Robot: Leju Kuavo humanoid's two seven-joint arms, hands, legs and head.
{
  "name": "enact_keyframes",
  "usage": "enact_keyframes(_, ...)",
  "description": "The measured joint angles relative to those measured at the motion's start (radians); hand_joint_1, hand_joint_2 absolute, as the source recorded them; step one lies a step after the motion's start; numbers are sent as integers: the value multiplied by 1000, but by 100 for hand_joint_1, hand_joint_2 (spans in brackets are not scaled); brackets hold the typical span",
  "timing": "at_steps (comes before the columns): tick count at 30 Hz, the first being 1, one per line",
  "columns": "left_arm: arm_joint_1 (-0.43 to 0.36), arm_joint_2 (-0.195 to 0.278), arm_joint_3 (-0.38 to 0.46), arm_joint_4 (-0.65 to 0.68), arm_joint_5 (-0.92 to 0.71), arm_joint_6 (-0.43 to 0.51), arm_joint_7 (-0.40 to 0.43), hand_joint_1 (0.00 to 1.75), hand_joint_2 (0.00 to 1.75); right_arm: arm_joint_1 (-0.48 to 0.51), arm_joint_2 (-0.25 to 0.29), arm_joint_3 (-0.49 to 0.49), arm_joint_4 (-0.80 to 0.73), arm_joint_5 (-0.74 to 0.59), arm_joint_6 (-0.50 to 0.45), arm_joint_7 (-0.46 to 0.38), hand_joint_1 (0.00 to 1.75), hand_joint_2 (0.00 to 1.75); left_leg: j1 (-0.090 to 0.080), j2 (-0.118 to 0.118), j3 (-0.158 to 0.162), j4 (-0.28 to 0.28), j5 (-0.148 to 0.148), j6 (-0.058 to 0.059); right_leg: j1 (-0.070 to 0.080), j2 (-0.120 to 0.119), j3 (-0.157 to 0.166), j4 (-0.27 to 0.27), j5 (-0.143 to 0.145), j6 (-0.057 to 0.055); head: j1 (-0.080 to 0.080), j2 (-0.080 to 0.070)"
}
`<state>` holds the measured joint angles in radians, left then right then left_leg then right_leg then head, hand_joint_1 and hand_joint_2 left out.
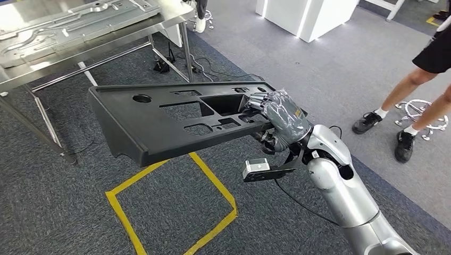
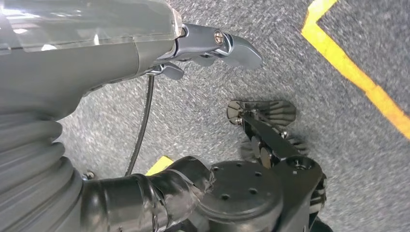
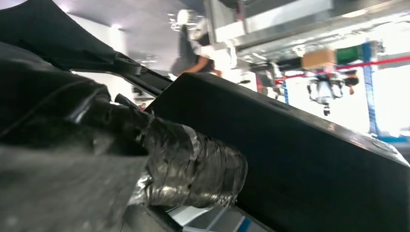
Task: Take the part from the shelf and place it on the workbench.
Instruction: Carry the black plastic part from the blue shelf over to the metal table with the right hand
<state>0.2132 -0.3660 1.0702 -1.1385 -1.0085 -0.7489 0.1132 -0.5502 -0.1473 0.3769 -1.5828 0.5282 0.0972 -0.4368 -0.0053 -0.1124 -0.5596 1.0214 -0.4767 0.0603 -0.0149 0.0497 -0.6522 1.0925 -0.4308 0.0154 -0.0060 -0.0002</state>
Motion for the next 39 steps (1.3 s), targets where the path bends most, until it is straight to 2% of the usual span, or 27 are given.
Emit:
enact_keyframes(1,-1,0,2,0,0,0,0,0,175,-2,0,0,0,0,0,0,175,0,3,-12,2,0,-5,-5,2,14,18,-38,7,-4,0,0)
enact_keyframes(2,-1,0,4,1,0,-1,0,0,175,-4,0,0,1,0,0,0,175,0,7,-24,1,-1,-7,-10,4,20,29,-53,-1,-8,0,0)
enact_keyframes(3,-1,0,6,1,1,-2,0,0,175,-6,0,0,1,0,0,0,175,0,10,-36,0,-5,-9,-17,6,12,39,-67,-8,-11,0,0)
enact_keyframes(4,0,0,8,1,1,-3,0,0,175,-8,0,0,0,0,0,0,175,0,12,-34,1,-7,-11,-23,4,0,50,-78,-12,-13,1,0)
enact_keyframes(6,1,0,10,1,1,-5,0,0,175,-10,1,0,-2,0,0,0,175,0,8,17,-9,22,-26,-35,-1,-25,79,-105,-15,-21,0,0)
enact_keyframes(8,-1,0,10,1,3,-6,0,0,175,-10,2,0,-2,0,0,0,175,0,8,83,-70,128,-65,-46,-3,-52,108,-122,-26,-27,-1,0)
enact_keyframes(10,-3,0,11,1,3,-6,0,0,175,-8,2,0,-2,0,0,0,175,0,15,101,-156,247,-89,-55,-3,-81,131,-123,-46,-27,-1,0)
enact_keyframes(11,-3,0,11,1,3,-6,0,0,175,-6,2,0,-1,0,0,0,175,0,18,104,-182,268,-76,-60,-3,-95,143,-123,-57,-24,-1,0)
enact_keyframes(12,-1,1,11,1,3,-6,0,0,175,-5,2,0,-1,0,0,0,175,0,21,108,-187,247,-40,-63,-5,-108,158,-123,-69,-21,-2,0)
enact_keyframes(13,1,1,11,1,3,-6,0,0,175,-5,2,0,-1,0,0,0,175,0,22,119,-170,188,12,-64,-7,-121,174,-123,-82,-17,-2,0)
enact_keyframes(15,5,2,12,2,4,-6,0,0,175,-5,2,0,0,0,0,0,175,0,15,165,-120,60,82,-61,-5,-145,201,-123,-109,-4,-2,0)
enact_keyframes(16,4,2,12,2,4,-6,0,0,175,-6,2,0,0,0,0,0,175,0,10,183,-102,23,90,-53,-2,-156,211,-124,-121,3,-2,0)
enact_keyframes(17,3,1,12,3,4,-7,0,0,175,-7,2,0,0,0,0,0,175,0,6,190,-95,13,79,-45,2,-167,221,-126,-129,10,-2,0)
enact_keyframes(19,1,2,12,4,5,-10,0,0,175,-12,2,1,-1,0,0,0,175,0,6,167,-88,10,62,-25,5,-180,237,-118,-132,22,-2,0)
enact_keyframes(21,2,2,13,3,5,-14,0,0,175,-18,3,1,-2,1,0,3,175,0,9,138,-71,4,52,-11,-2,-142,212,-55,-130,29,0,0)
enact_keyframes(23,2,2,16,3,2,-20,0,0,175,-22,3,1,-2,2,1,6,175,0,10,114,-53,-1,42,-1,-7,-82,131,69,-153,30,2,0)
enact_keyframes(24,1,2,17,3,-1,-23,0,0,175,-23,3,1,0,3,2,7,175,0,10,99,-46,-2,36,2,-8,-66,81,132,-182,30,1,0)
enact_keyframes(26,1,2,19,3,-5,-28,0,0,175,-23,3,1,3,4,3,9,175,0,9,65,-26,-2,20,4,-7,-56,1,196,-233,29,2,0)
enact_keyframes(27,2,2,19,3,-6,-29,0,0,175,-23,3,1,4,4,3,10,175,0,8,47,-13,-2,11,4,-6,-54,-19,185,-234,27,2,0)
enact_keyframes(28,2,2,19,3,-7,-30,0,0,175,-23,3,1,5,4,3,11,175,0,6,30,2,-2,1,3,-5,-49,-25,146,-208,22,2,0)
enact_keyframes(30,2,2,22,4,-12,-31,-2,0,175,-23,2,1,7,4,3,13,175,0,6,2,21,0,-17,-1,-1,-9,-21,25,-82,9,1,0)
enact_keyframes(32,-1,1,27,4,-24,-32,-9,0,175,-26,-1,3,11,6,4,17,175,0,10,-25,26,-4,-31,-10,4,21,-15,-54,13,-3,2,0)
enact_keyframes(33,-2,0,31,5,-32,-33,-14,0,175,-30,-3,5,13,7,5,19,175,0,11,-34,28,-3,-30,-17,8,21,-12,-69,26,-8,3,0)
enact_keyframes(34,-2,0,33,5,-40,-33,-19,0,175,-36,-4,6,13,8,5,20,175,0,11,-40,28,-3,-27,-22,7,7,-1,-77,23,-13,4,0)
enact_keyframes(35,-2,1,36,5,-49,-34,-24,0,175,-42,-4,7,13,9,5,21,175,0,10,-29,26,8,-23,-27,6,-4,13,-87,22,-17,3,0)
enact_keyframes(37,-9,2,42,5,-72,-35,-38,0,175,-55,-6,7,14,10,5,21,175,0,5,30,-10,83,-20,-39,1,-26,45,-103,11,-27,0,0)
enact_keyframes(39,-22,3,49,6,-96,-37,-53,0,175,-61,-7,7,16,10,5,21,175,0,7,88,-89,202,-52,-51,1,-51,74,-109,-9,-31,-2,0)
